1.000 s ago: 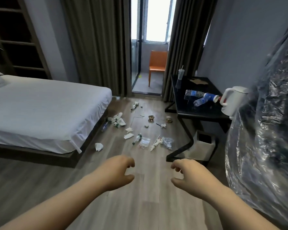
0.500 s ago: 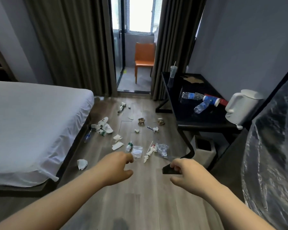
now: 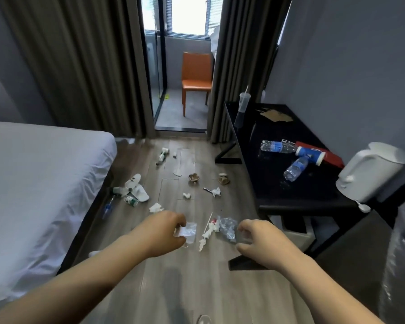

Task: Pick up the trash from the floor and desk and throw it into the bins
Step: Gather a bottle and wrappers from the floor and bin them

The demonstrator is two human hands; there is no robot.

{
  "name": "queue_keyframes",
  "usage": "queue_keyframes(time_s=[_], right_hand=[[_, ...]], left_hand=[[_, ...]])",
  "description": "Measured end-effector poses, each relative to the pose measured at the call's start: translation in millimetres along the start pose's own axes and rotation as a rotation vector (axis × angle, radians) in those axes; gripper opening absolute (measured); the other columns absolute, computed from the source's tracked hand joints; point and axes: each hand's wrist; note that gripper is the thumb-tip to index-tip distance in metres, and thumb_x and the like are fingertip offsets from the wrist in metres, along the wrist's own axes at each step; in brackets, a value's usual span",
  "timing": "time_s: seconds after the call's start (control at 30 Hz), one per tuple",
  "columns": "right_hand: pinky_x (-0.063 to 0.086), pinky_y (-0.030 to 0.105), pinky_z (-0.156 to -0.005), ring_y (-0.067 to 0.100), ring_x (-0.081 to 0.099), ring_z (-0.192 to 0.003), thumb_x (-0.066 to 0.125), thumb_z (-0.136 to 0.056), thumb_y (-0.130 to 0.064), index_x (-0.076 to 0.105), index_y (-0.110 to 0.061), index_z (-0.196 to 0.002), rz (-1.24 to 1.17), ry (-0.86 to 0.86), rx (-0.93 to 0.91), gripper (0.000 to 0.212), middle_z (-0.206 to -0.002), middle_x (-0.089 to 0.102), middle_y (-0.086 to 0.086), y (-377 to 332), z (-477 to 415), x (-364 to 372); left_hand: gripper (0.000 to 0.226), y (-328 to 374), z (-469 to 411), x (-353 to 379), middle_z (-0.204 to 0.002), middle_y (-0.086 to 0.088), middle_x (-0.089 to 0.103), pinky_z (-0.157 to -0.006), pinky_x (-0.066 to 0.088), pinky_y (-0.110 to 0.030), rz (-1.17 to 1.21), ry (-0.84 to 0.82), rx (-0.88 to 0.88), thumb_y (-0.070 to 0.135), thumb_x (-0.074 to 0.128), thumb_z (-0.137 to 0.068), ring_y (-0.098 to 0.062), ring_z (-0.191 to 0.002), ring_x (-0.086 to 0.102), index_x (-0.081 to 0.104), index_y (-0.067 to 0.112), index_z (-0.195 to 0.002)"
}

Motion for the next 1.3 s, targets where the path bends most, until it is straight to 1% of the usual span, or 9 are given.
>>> queue_keyframes(time_s=[0.27, 0.43, 0.6, 0.73, 0.87, 1.0, 1.13, 1.23, 1.3], right_hand=[[0.048, 0.026, -0.076, 0.012, 0.057, -0.092, 0.06, -0.083, -0.03, 0.062, -0.022, -0.114, -0.029, -0.057, -0.013, 0.032, -0.102, 0.063, -0.004, 24, -139, -22], [0.053, 0.029, -0.081, 0.013, 0.06, -0.092, 0.061, -0.081, -0.03, 0.063, -0.024, -0.113, -0.075, -0.145, 0.038, 0.032, -0.104, 0.064, -0.005, 33, -222, -23], [0.05, 0.028, -0.078, 0.014, 0.059, -0.094, 0.06, -0.082, -0.032, 0.063, -0.024, -0.109, -0.057, -0.173, 0.104, 0.029, -0.102, 0.065, -0.005, 39, -306, -13], [0.049, 0.03, -0.08, 0.015, 0.059, -0.098, 0.061, -0.083, -0.033, 0.065, -0.019, -0.103, -0.08, -0.175, 0.218, 0.025, -0.102, 0.065, -0.003, 42, -372, 11], [0.044, 0.029, -0.077, 0.02, 0.06, -0.104, 0.057, -0.088, -0.027, 0.062, -0.015, -0.114, -0.156, -0.186, 0.321, 0.029, -0.111, 0.065, 0.002, 41, -428, 41], [0.047, 0.03, -0.078, 0.021, 0.061, -0.099, 0.054, -0.086, -0.03, 0.062, -0.018, -0.113, -0.208, -0.202, 0.416, 0.031, -0.109, 0.065, 0.003, 54, -472, 76], [0.053, 0.029, -0.081, 0.015, 0.061, -0.1, 0.059, -0.08, -0.03, 0.06, -0.019, -0.123, -0.207, -0.25, 0.501, 0.044, -0.114, 0.063, -0.001, 85, -508, 113], [0.055, 0.032, -0.082, 0.015, 0.061, -0.099, 0.061, -0.08, -0.029, 0.059, -0.019, -0.124, -0.202, -0.278, 0.548, 0.046, -0.116, 0.062, 0.0, 111, -533, 145], [0.052, 0.03, -0.084, 0.018, 0.059, -0.104, 0.061, -0.082, -0.027, 0.056, -0.017, -0.128, -0.204, -0.294, 0.574, 0.047, -0.121, 0.059, 0.002, 129, -549, 168]], left_hand=[[0.029, -34, -119, -22, -0.114, 0.005, 0.062, -0.085, 0.046, -0.025, 0.021, -0.005, -0.072, 0.037, 0.058, -0.086, -0.014, -0.104, 0.057, 0.062, 0.023, -0.111], [0.027, -70, -192, -34, -0.111, 0.004, 0.064, -0.075, 0.042, -0.022, 0.052, -0.035, -0.086, 0.035, 0.06, -0.086, -0.014, -0.098, 0.059, 0.063, 0.021, -0.109], [0.032, -120, -284, -38, -0.112, 0.004, 0.064, -0.085, 0.05, -0.028, 0.081, -0.099, -0.058, 0.038, 0.062, -0.085, -0.016, -0.103, 0.06, 0.061, 0.022, -0.113], [0.039, -160, -363, -32, -0.121, 0.002, 0.062, -0.089, 0.048, -0.027, 0.091, -0.17, -0.014, 0.034, 0.06, -0.087, -0.016, -0.109, 0.059, 0.058, 0.019, -0.123], [0.033, -197, -432, -10, -0.117, 0.001, 0.063, -0.085, 0.048, -0.027, 0.086, -0.264, -0.011, 0.031, 0.059, -0.085, -0.018, -0.108, 0.058, 0.059, 0.019, -0.116], [0.025, -219, -485, 20, -0.102, 0.004, 0.062, -0.069, 0.038, -0.024, 0.108, -0.37, -0.013, 0.03, 0.059, -0.084, -0.019, -0.099, 0.058, 0.06, 0.019, -0.107], [0.026, -237, -526, 59, -0.104, 0.003, 0.065, -0.07, 0.04, -0.025, 0.136, -0.402, -0.025, 0.031, 0.057, -0.081, -0.02, -0.1, 0.06, 0.063, 0.02, -0.104], [0.03, -248, -548, 101, -0.105, 0.003, 0.066, -0.074, 0.047, -0.027, 0.176, -0.433, -0.062, 0.034, 0.054, -0.078, -0.02, -0.098, 0.061, 0.063, 0.023, -0.104], [0.031, -254, -559, 133, -0.107, 0.003, 0.067, -0.076, 0.05, -0.028, 0.204, -0.437, -0.107, 0.036, 0.052, -0.076, -0.018, -0.096, 0.062, 0.062, 0.025, -0.104]])
Point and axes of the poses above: each hand's wrist, its own z-axis away from the middle knuckle, its own x-axis out of the palm, y = z × x
